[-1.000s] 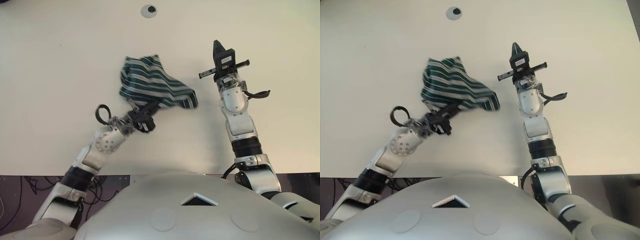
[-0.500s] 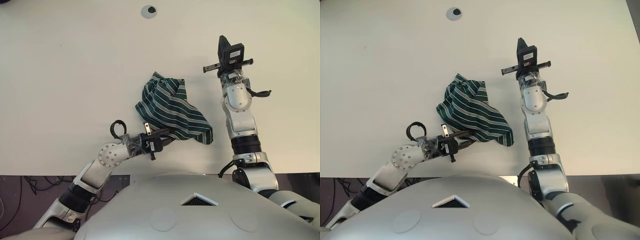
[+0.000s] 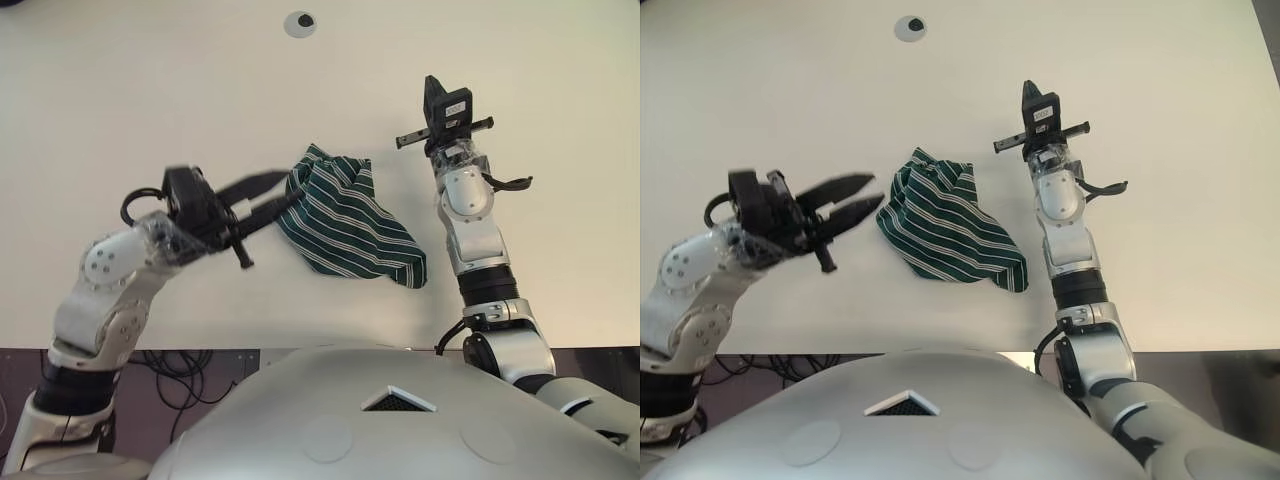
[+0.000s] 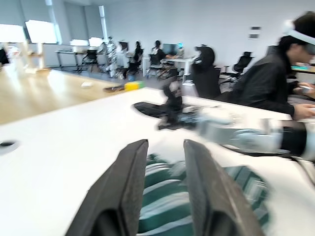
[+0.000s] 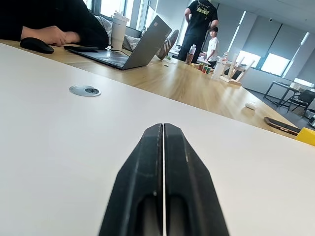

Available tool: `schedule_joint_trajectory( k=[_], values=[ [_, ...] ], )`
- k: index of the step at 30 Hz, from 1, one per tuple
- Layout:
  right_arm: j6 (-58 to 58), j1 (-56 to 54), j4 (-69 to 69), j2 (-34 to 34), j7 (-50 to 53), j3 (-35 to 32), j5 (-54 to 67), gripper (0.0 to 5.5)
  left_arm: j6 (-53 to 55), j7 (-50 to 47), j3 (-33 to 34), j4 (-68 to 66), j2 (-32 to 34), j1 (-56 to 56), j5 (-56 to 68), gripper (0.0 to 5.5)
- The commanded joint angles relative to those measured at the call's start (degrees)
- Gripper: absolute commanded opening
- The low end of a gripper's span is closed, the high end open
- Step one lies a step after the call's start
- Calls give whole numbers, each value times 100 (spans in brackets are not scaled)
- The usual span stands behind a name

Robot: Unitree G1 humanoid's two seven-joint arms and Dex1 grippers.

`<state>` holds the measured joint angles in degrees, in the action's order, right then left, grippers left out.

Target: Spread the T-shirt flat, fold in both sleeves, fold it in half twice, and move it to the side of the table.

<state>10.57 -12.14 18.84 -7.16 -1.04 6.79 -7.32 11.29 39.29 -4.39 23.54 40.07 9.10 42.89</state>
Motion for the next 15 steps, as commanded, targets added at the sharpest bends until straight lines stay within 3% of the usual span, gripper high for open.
schedule_joint_trajectory(
  k=[1,6,15],
  values=[
    [22,-207,222,101,-14,36,-64,0,907,-103,-338,-872,-375,-992,-219,185],
    [67,-167,195,83,10,130,-146,0,1325,92,-578,-1932,-773,-1588,-695,185],
    [-26,13,-69,54,16,107,-217,0,1592,1003,-818,-1983,-974,-1360,-884,185]
  ],
)
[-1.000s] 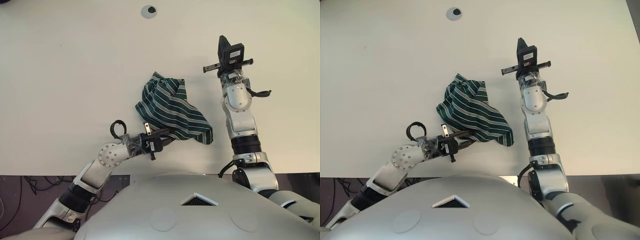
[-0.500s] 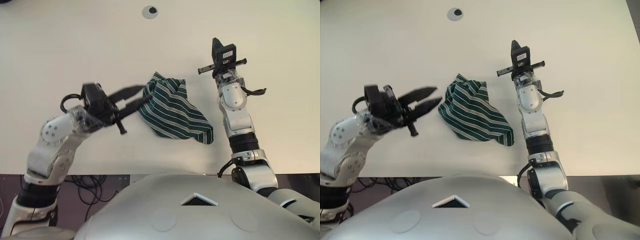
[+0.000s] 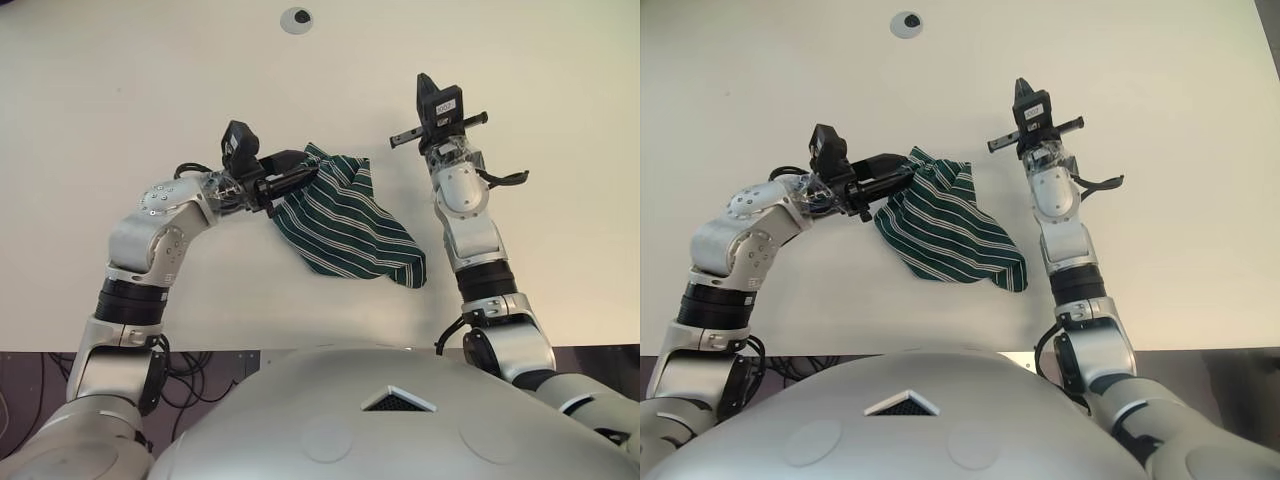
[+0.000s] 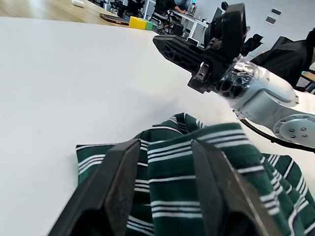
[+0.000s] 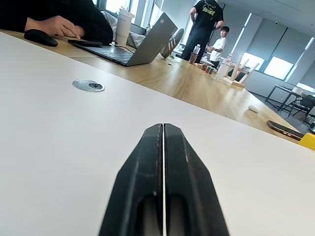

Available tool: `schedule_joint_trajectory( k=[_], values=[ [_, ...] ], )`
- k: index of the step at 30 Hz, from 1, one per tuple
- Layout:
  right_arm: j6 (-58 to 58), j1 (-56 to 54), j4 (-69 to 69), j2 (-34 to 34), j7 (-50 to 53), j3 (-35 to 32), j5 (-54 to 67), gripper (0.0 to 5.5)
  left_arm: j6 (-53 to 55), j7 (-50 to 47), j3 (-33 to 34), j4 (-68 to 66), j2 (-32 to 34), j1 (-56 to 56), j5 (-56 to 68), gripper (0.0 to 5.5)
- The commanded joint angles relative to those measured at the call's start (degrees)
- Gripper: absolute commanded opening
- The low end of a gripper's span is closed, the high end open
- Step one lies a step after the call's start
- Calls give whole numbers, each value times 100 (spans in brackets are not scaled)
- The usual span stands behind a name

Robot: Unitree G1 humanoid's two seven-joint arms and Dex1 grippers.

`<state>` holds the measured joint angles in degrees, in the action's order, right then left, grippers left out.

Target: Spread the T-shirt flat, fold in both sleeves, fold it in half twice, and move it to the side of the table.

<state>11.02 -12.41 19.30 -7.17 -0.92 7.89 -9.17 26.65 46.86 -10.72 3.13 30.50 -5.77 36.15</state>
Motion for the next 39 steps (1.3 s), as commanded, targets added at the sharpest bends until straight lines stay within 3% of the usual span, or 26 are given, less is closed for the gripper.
schedule_joint_trajectory(
  k=[1,15,19,28,39],
  values=[
    [-77,43,-119,54,4,-3,-38,0,64,339,-203,121,1,176,-221,185],
    [-81,27,-85,42,9,31,-118,0,-364,523,-579,-321,-85,299,-1454,185],
    [-80,30,-86,41,10,40,-127,0,-416,636,-533,-323,-116,338,-1472,139],
    [-77,31,-82,31,17,57,-151,0,-975,634,262,-262,-585,210,-981,2],
    [-75,2,-42,76,20,61,-206,0,-1030,851,1037,144,-668,198,-223,2]
  ],
)
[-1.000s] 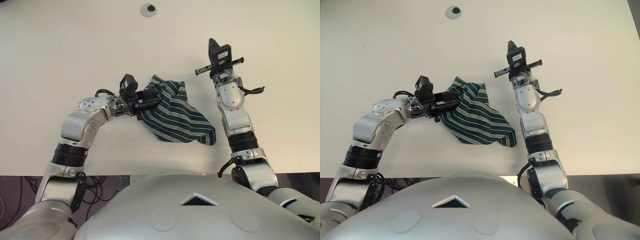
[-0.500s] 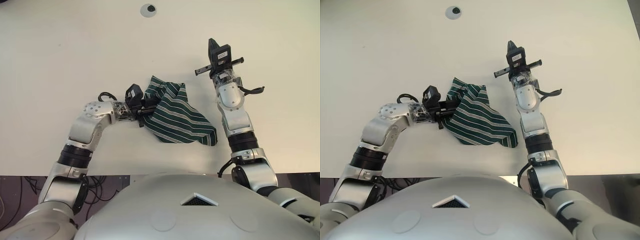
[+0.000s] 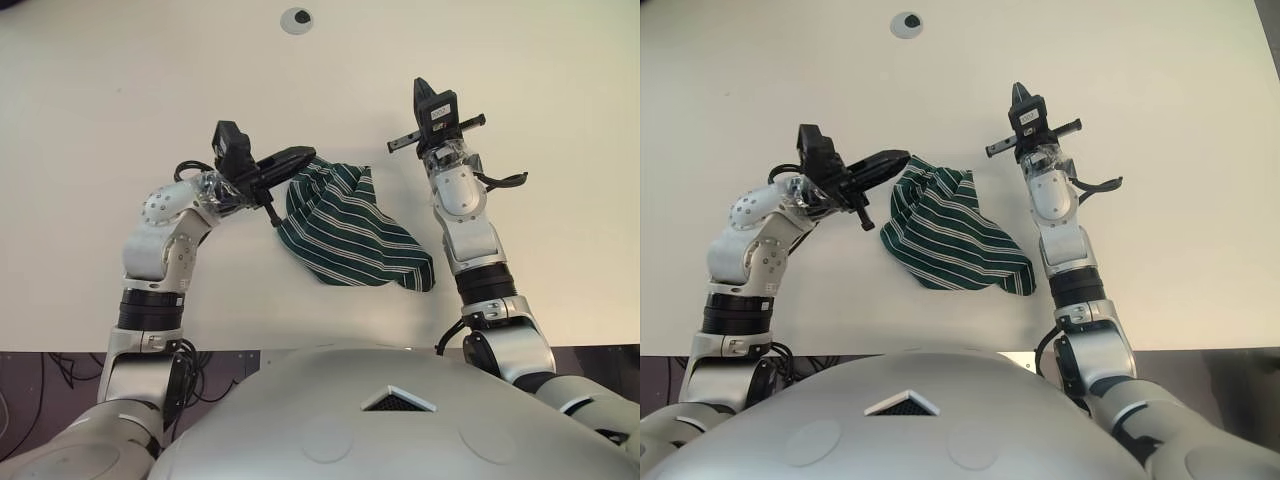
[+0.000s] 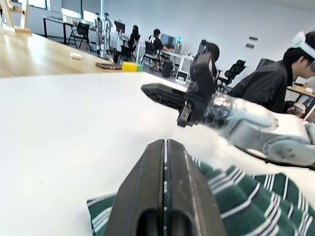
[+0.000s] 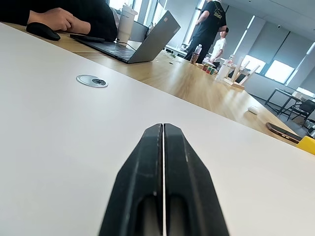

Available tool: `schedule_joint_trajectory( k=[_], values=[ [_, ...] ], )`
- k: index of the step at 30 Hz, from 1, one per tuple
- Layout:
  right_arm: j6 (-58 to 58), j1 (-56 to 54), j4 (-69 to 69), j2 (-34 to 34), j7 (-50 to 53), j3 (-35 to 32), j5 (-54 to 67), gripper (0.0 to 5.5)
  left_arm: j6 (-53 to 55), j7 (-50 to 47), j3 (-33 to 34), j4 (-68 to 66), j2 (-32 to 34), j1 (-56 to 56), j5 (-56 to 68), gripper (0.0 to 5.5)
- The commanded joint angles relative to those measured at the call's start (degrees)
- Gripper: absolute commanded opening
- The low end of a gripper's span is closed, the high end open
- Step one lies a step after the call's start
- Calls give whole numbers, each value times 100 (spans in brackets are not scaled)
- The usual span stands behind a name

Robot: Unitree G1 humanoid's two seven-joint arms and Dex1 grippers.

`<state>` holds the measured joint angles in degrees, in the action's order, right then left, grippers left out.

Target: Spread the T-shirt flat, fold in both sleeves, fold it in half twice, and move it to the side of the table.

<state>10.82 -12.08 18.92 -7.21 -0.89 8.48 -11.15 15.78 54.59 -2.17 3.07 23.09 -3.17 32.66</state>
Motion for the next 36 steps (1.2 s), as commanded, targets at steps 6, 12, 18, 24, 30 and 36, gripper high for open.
schedule_joint_trajectory(
  k=[6,12,18,24,30,36],
  values=[
    [-65,-67,31,93,5,23,-21,0,113,-20,-99,-122,147,-46,-345,44],
    [-74,-58,26,70,9,48,-37,0,379,-177,-459,-494,128,-64,-787,152],
    [-67,-59,50,62,0,69,-77,0,504,-114,-879,-528,220,89,-1146,204],
    [-75,-61,56,52,11,86,-117,0,511,3,-1047,-453,305,177,-1294,204],
    [-96,-36,29,44,19,106,-149,0,386,144,-1078,-412,356,229,-1333,115],
    [-120,-15,-8,35,32,123,-167,0,-117,565,-1084,-220,450,400,-1240,24]
  ],
)
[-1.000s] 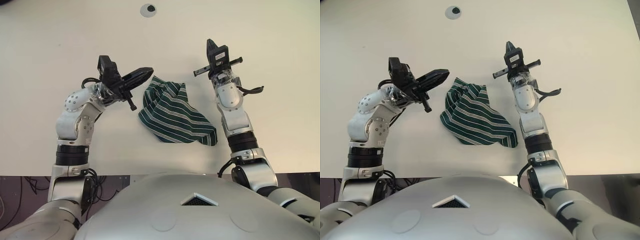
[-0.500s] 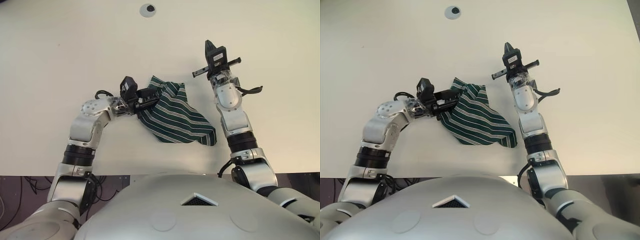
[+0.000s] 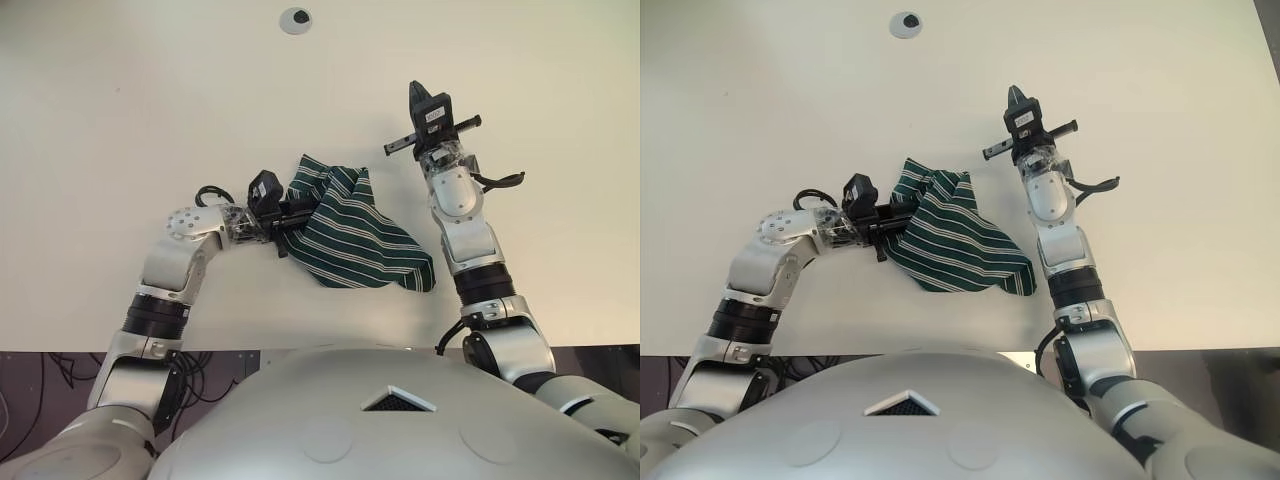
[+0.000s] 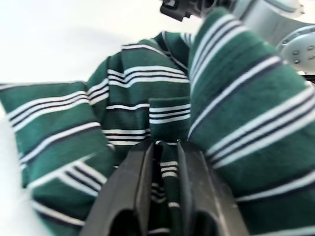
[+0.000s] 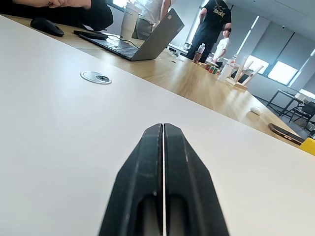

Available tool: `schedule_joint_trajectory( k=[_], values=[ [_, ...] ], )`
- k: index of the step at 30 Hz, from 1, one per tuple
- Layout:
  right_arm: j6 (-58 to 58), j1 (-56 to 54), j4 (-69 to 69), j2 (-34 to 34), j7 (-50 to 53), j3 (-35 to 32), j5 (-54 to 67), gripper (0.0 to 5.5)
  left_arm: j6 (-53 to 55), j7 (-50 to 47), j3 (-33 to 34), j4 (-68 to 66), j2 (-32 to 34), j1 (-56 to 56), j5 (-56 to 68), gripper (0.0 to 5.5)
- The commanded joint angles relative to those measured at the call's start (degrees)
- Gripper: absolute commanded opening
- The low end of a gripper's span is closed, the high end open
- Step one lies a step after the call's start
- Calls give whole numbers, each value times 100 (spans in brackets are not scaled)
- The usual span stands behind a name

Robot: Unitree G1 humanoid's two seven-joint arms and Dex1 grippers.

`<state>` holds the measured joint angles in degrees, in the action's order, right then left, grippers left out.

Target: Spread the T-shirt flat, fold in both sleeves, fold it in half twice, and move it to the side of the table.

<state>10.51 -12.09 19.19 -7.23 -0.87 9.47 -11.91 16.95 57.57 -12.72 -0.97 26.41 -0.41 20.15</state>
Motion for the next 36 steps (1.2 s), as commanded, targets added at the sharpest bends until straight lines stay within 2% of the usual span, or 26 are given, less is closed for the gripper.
schedule_joint_trajectory(
  k=[1,7,17,24,27,29,32,36],
  values=[
    [-90,-15,-33,36,34,25,-92,0,-293,369,-45,235,158,175,27,13],
    [-99,-27,-22,36,58,26,-90,0,-411,523,77,242,115,201,111,3],
    [-107,-52,11,41,95,36,-78,0,159,382,1761,560,-301,-242,2270,3],
    [-142,-28,-55,73,-24,-75,158,0,387,298,2454,1122,-380,165,3172,3],
    [-302,153,-440,146,-689,-212,941,0,403,302,2762,1560,-413,587,3561,3],
    [-725,460,-1097,25,-1773,-167,1978,17,407,320,2970,1728,-444,793,3807,0],
    [-1456,1112,-2385,-637,-3475,105,3275,56,365,369,3125,1847,-467,1014,3977,0],
    [-1810,1731,-3383,-1374,-4640,223,3852,123,41,534,3153,1783,-284,1396,3428,0]
  ],
)
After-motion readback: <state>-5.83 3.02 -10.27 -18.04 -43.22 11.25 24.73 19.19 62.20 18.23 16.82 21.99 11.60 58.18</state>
